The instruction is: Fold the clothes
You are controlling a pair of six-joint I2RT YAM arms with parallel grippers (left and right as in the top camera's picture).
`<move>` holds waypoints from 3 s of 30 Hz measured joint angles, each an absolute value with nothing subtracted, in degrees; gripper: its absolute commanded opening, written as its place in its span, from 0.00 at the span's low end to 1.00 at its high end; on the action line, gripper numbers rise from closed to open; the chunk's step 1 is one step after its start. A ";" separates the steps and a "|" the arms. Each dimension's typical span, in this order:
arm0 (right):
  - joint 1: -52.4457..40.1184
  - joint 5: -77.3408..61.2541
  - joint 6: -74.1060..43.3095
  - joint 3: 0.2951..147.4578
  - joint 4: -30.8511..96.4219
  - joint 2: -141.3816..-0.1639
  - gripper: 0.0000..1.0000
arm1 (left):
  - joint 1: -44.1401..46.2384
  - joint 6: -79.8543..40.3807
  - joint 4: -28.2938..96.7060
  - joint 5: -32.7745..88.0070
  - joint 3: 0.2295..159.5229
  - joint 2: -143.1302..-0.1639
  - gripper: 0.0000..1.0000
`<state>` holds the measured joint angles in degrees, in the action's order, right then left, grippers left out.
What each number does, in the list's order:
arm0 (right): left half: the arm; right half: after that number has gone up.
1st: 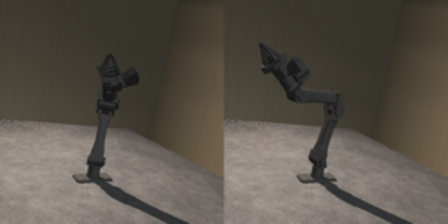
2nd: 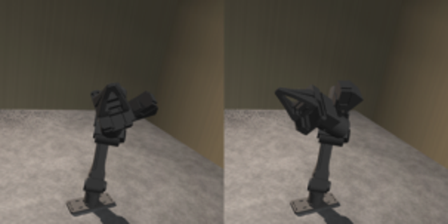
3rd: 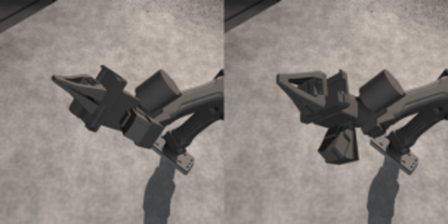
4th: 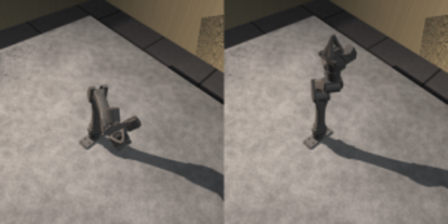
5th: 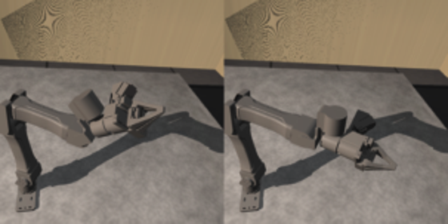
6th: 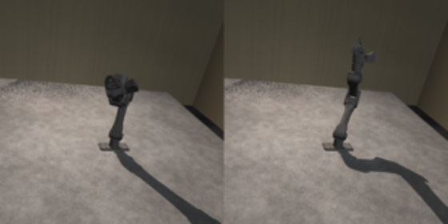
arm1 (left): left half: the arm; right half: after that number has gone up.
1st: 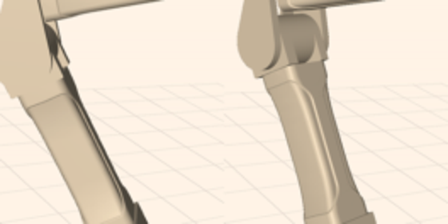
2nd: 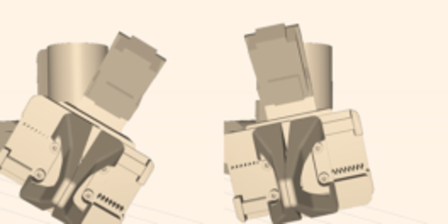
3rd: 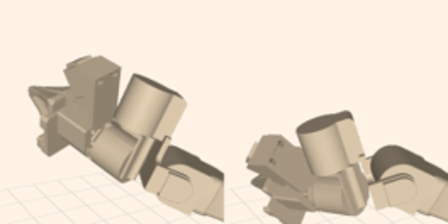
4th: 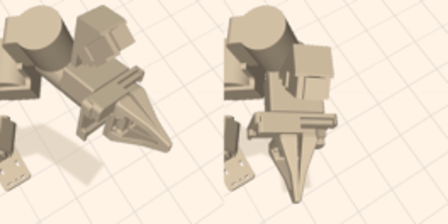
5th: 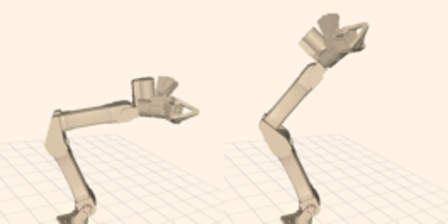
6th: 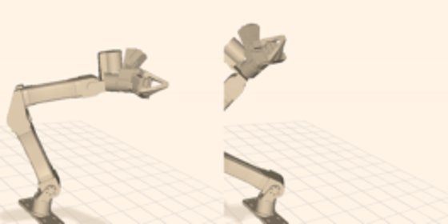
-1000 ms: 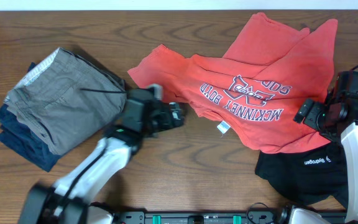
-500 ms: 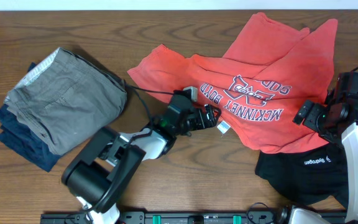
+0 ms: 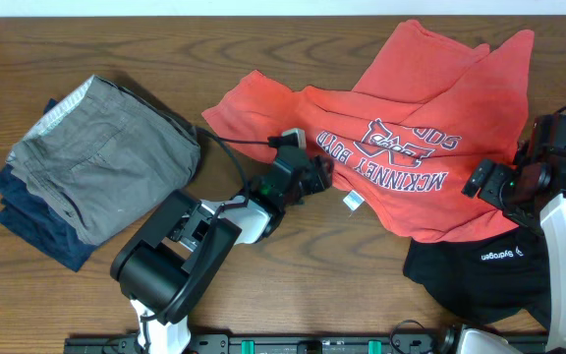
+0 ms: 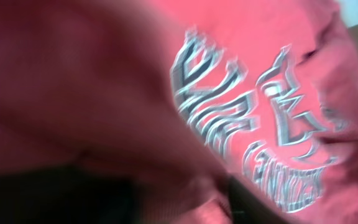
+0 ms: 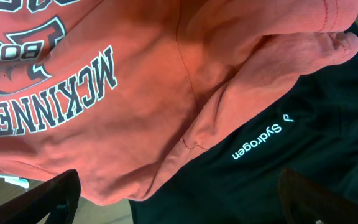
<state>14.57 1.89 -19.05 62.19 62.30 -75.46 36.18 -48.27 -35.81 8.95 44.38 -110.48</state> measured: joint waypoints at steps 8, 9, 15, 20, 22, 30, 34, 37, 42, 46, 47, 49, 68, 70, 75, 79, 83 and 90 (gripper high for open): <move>14.57 1.89 -19.05 62.19 62.33 -75.46 0.99 | 36.80 -48.58 -34.20 6.50 45.45 -110.48 0.29; 14.57 1.89 -19.05 62.19 62.33 -75.46 0.99 | 36.84 -48.38 -33.87 6.42 45.39 -110.50 0.14; 14.57 1.89 -19.05 62.19 62.33 -75.46 0.99 | 36.38 -47.59 -33.54 5.98 45.34 -110.48 0.06; 14.68 1.89 -19.05 62.19 62.30 -75.46 0.99 | 30.68 -41.60 -25.89 7.38 45.36 -104.79 0.06; 14.76 1.87 -19.05 62.19 62.13 -75.46 0.99 | 25.96 -39.03 -20.34 7.60 46.46 -99.90 0.06; 14.79 1.87 -19.05 62.19 61.69 -75.46 0.99 | 6.02 -32.14 -0.38 8.75 60.53 -88.99 0.06; 14.79 1.87 -19.03 62.19 61.69 -75.46 0.99 | 1.52 -30.48 9.04 11.29 63.05 -88.33 0.64; 14.79 1.85 -18.31 62.19 61.67 -75.46 0.95 | 1.50 -29.91 18.63 15.42 62.94 -88.40 0.92; 14.79 0.43 -14.72 62.19 60.42 -75.61 0.63 | 4.97 -29.78 29.98 24.77 62.81 -88.40 0.98; 14.79 -2.17 -12.71 62.19 58.89 -77.19 0.58 | 12.32 -29.69 33.74 28.36 62.67 -88.40 0.98; 14.79 -3.33 -12.25 62.19 58.43 -78.04 0.58 | 15.00 -29.67 33.23 28.25 62.50 -88.40 0.98; 14.76 -5.32 -11.20 62.19 58.00 -79.53 0.60 | 19.38 -29.74 31.94 27.42 62.04 -88.51 0.98; 14.79 -11.16 -8.43 62.19 57.54 -83.57 0.73 | 37.63 -52.95 23.31 17.87 61.04 -104.92 0.98; 14.76 -11.16 -8.43 62.19 57.54 -83.57 0.73 | 37.82 -55.86 22.04 16.14 61.04 -104.92 0.98; 14.79 -11.18 -8.43 62.19 57.56 -83.57 0.74 | 38.02 -60.14 15.16 13.19 61.04 -105.67 0.96; 14.79 -11.18 -8.43 62.19 57.69 -83.57 0.74 | 38.28 -63.55 13.78 10.76 61.04 -106.00 0.95; 14.79 -11.18 -8.43 62.19 57.89 -83.57 0.74 | 38.54 -67.51 13.69 8.97 61.04 -106.10 0.93; 14.79 -11.18 -8.40 62.19 58.15 -83.57 0.74 | 38.59 -72.51 13.15 7.38 61.87 -108.01 0.40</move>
